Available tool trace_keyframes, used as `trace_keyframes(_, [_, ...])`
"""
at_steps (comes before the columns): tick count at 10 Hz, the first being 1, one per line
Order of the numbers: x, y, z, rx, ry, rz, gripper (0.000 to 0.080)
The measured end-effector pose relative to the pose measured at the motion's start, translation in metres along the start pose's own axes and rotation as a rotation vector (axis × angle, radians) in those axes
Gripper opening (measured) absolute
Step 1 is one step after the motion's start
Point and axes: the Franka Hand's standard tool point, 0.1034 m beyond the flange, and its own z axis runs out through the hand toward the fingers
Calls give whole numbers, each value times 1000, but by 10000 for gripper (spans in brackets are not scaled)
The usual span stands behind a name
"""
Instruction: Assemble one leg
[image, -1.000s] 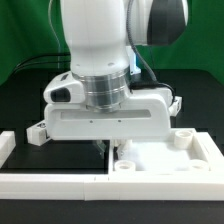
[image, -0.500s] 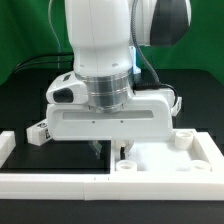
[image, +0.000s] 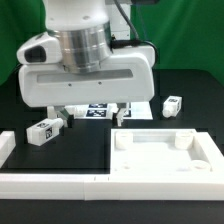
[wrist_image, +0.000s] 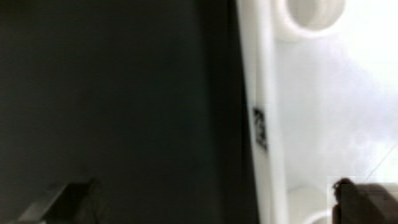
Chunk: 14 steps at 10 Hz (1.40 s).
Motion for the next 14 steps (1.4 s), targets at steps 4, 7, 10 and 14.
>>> trace_keyframes(4, [-2,-4,5,0,-7,-5,649])
trace_keyframes(7, [-21,25,5,-11,-107,83,649])
trace_keyframes(10, [-28,46,7,1,-180,154,649])
trace_keyframes(14, [-39,66,6,33,-462,175,649])
